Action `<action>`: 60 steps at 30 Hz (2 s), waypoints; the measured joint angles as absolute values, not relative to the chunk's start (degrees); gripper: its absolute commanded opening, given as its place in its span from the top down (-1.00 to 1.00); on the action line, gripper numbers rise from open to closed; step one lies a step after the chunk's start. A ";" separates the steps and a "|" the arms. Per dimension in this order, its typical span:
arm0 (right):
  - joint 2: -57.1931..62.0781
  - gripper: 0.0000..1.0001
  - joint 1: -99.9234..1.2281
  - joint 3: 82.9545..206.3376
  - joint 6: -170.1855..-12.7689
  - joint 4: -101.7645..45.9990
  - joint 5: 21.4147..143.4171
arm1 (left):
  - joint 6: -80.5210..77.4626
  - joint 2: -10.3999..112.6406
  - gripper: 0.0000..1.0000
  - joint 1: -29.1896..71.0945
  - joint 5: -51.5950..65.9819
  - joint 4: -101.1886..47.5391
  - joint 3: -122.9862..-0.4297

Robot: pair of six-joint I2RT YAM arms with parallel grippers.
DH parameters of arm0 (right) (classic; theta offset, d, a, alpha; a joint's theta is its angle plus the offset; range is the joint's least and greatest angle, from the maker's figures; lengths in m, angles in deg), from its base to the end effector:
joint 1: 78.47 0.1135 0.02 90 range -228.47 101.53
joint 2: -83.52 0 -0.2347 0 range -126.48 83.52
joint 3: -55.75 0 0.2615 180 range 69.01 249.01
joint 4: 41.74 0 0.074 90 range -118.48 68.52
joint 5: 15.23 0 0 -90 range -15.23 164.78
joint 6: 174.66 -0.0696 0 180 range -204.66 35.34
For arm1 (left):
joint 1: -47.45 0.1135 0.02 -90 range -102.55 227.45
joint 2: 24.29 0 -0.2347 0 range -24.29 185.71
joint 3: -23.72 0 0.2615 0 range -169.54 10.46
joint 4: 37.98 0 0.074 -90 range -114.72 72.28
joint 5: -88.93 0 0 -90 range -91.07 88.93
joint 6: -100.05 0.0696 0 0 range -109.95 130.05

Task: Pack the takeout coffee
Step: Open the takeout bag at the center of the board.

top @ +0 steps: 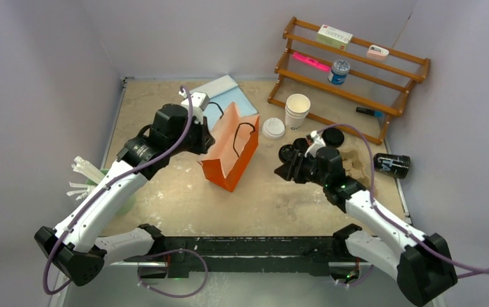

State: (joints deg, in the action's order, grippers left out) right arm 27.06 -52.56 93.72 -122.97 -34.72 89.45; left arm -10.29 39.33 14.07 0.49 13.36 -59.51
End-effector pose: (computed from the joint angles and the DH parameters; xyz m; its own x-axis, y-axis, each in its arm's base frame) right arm 0.2314 0.1320 0.1653 -0.6935 0.3298 -0.6405 -0.2530 0.7210 0.6451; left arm 0.2362 -0.1579 0.3360 -0.6097 -0.0144 -0.7925 0.3812 0.8713 -0.3091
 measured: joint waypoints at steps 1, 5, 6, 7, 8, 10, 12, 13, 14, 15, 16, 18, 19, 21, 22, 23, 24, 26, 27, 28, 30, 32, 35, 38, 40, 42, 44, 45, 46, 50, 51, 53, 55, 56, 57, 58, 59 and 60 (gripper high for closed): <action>28.21 -0.17 -52.56 95.51 -122.73 -33.76 89.50 | -10.20 39.42 1.00 14.07 0.39 13.58 -59.80; 32.00 -0.34 -52.56 102.99 -122.16 -29.73 89.52 | -9.76 39.94 1.00 14.07 0.15 14.15 -60.87; 32.59 -0.39 -52.56 105.35 -122.11 -28.18 89.50 | -9.76 40.18 1.00 14.07 0.10 14.28 -61.20; 32.83 -0.41 -52.56 107.45 -122.14 -26.98 89.50 | -9.78 40.42 1.00 14.07 0.01 14.35 -61.50; 32.91 -0.42 -52.56 109.28 -122.20 -26.08 89.50 | -9.83 40.60 1.00 14.07 -0.05 14.39 -61.70; 32.85 -0.45 -52.56 112.45 -122.92 -24.45 89.50 | -9.92 40.88 1.00 14.07 -0.07 14.39 -61.87; 32.39 -0.51 -52.43 115.03 -124.23 -23.64 89.71 | -10.37 40.99 1.00 14.07 -0.07 14.41 -61.87; 31.84 -0.53 -52.06 116.36 -125.13 -23.20 89.67 | -10.51 41.01 1.00 14.07 -0.07 14.39 -61.87; 31.32 -0.56 -51.65 117.24 -125.92 -23.09 89.60 | -10.75 41.01 1.00 14.07 -0.05 14.37 -61.85; 30.49 -0.59 -50.57 118.49 -127.01 -22.68 89.10 | -11.05 41.01 1.00 14.07 -0.05 14.28 -61.85; 29.90 -0.61 -49.55 119.21 -127.80 -22.50 88.67 | -11.45 41.01 1.00 14.09 -0.05 14.09 -61.81; 28.61 -0.61 -46.47 120.65 -129.68 -22.22 87.14 | -12.10 40.99 1.00 14.09 -0.05 13.61 -61.63; 28.13 -0.61 -45.24 121.11 -130.42 -22.17 86.28 | -12.45 40.97 1.00 14.07 -0.05 13.41 -61.42; 26.42 -0.61 -41.77 122.83 -132.19 -21.47 84.16 | -13.26 40.95 1.00 14.07 -0.10 13.06 -60.98; 25.26 -0.60 -40.02 124.04 -133.09 -21.08 82.74 | -13.48 40.95 1.00 14.07 -0.12 13.08 -60.87; 24.02 -0.60 -38.27 125.35 -133.85 -20.71 81.30 | -13.72 40.95 1.00 14.07 -0.31 13.15 -60.87; 22.79 -0.59 -36.61 126.57 -134.70 -20.53 79.73 | -14.07 40.92 1.00 14.07 -0.64 13.04 -60.87; 21.00 -0.56 -33.33 128.45 -136.19 -20.25 75.79 | -14.64 40.73 1.00 14.07 -1.36 12.84 -60.87; 20.15 -0.54 -31.41 129.33 -137.15 -20.05 73.37 | -14.79 40.62 1.00 14.07 -1.58 12.73 -60.87; 19.71 -0.52 -30.27 129.76 -137.81 -19.96 71.79 | -14.92 40.51 1.00 14.07 -1.73 12.67 -60.87; 18.66 -0.46 -27.49 130.92 -139.82 -18.78 67.09 | -15.05 40.27 1.00 14.07 -1.97 12.69 -60.87; 17.61 -0.38 -26.18 132.17 -141.55 -17.32 63.42 | -15.10 40.05 1.00 14.07 -2.04 12.69 -60.87; 15.17 -0.24 -25.15 134.97 -144.17 -14.94 57.98 | -15.40 39.77 1.00 14.07 -2.37 12.69 -60.87; 12.46 -0.03 -24.32 137.85 -146.42 -12.27 53.21 | -15.53 39.44 1.00 14.07 -3.02 12.71 -60.87; 10.60 0.16 -23.80 139.99 -147.25 -10.28 51.27 | -15.51 39.09 1.00 14.07 -3.77 12.77 -60.87; 9.29 0.47 -23.56 141.50 -147.75 -8.53 49.89 | -15.47 38.80 1.00 14.07 -4.99 12.97 -60.87; 8.87 0.70 -23.34 142.07 -148.06 -6.89 48.40 | -15.38 38.61 1.00 14.07 -6.81 13.63 -60.89; 8.98 0.82 -23.34 142.07 -147.97 -6.13 47.84 | -15.27 38.59 1.00 14.07 -7.79 14.06 -60.89; 9.18 0.92 -23.34 142.07 -147.97 -5.28 47.01 | -15.07 38.59 1.00 14.07 -8.79 14.41 -60.89; 10.34 1.00 -23.34 142.09 -147.62 -2.35 44.19 | -14.13 38.61 1.00 14.07 -12.73 16.60 -61.55; 10.58 1.00 -23.34 142.13 -147.58 -1.52 43.81 | -13.81 38.67 1.00 14.07 -13.69 17.23 -61.92; 10.66 1.00 -23.34 142.64 -147.14 0.36 42.85 | -12.84 39.22 1.00 14.07 -16.07 18.96 -63.43; 10.44 1.00 -23.34 143.77 -146.55 2.42 41.89 | -11.75 40.29 1.00 14.07 -18.37 20.71 -65.52; 10.23 1.00 -23.34 144.49 -146.31 3.16 41.41 | -11.34 40.88 1.00 14.07 -19.15 21.34 -66.44; 9.92 0.99 -23.34 145.41 -146.09 3.90 41.24 | -10.72 41.69 1.00 14.07 -19.85 22.13 -67.71; 9.64 0.92 -23.36 146.05 -146.07 4.41 41.26 | -10.24 42.26 1.00 14.07 -20.16 22.57 -68.48; 9.37 0.87 -23.34 146.59 -145.87 4.49 41.26 | -9.81 42.72 1.00 14.07 -20.40 22.92 -69.00; 9.26 0.84 -23.34 146.83 -145.63 4.36 41.28 | -9.50 42.96 1.00 14.07 -20.49 23.13 -69.24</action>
